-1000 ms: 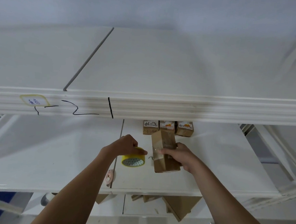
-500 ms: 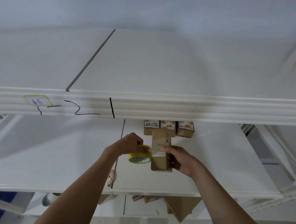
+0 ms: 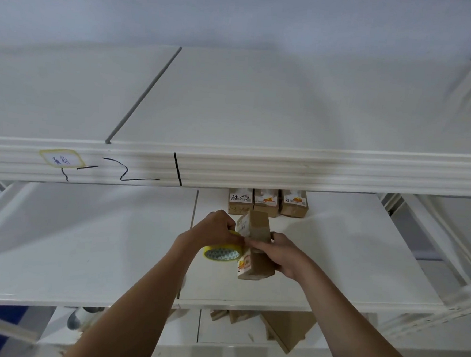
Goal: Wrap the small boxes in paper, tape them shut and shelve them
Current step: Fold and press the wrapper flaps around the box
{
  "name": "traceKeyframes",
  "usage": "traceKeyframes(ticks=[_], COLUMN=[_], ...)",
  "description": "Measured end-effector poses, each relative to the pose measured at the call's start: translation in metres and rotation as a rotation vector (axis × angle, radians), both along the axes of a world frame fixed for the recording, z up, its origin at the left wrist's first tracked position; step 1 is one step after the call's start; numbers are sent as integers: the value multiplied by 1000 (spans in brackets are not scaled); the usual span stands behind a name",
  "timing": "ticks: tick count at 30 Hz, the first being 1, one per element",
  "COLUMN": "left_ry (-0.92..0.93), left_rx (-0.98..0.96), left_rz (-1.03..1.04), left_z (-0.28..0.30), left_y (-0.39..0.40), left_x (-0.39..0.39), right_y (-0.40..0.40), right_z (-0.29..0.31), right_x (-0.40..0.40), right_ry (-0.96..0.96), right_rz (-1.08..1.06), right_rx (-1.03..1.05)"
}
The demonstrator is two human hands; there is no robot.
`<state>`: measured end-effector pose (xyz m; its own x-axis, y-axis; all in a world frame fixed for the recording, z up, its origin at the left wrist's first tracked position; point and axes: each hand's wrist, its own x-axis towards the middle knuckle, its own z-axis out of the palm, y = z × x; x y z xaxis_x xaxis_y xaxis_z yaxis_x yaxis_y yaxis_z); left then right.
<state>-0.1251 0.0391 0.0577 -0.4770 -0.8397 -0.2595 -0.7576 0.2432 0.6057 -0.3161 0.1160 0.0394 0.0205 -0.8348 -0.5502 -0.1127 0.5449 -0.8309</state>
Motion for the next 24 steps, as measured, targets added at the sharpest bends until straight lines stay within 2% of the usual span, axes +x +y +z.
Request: traceKeyframes(ticks=[4, 9, 13, 20, 24], left_ry=[-59, 91, 129, 79, -81], left_rx=[57, 229, 305, 281, 101], left_rz=[-78, -80, -99, -66, 15], left_z=[2, 7, 8, 7, 0], left_y=[2, 3, -1, -4, -4], left_x=[-1, 10, 19, 22, 22], right_y=[1, 2, 4, 4, 3], right_z=[4, 1, 2, 2, 7], right_x=[-7, -13, -18, -20, -22], right_ry=[-43, -74, -54, -57, -62], right_rz=[44, 17, 14, 5, -25], right_rx=[28, 41, 39, 43, 20])
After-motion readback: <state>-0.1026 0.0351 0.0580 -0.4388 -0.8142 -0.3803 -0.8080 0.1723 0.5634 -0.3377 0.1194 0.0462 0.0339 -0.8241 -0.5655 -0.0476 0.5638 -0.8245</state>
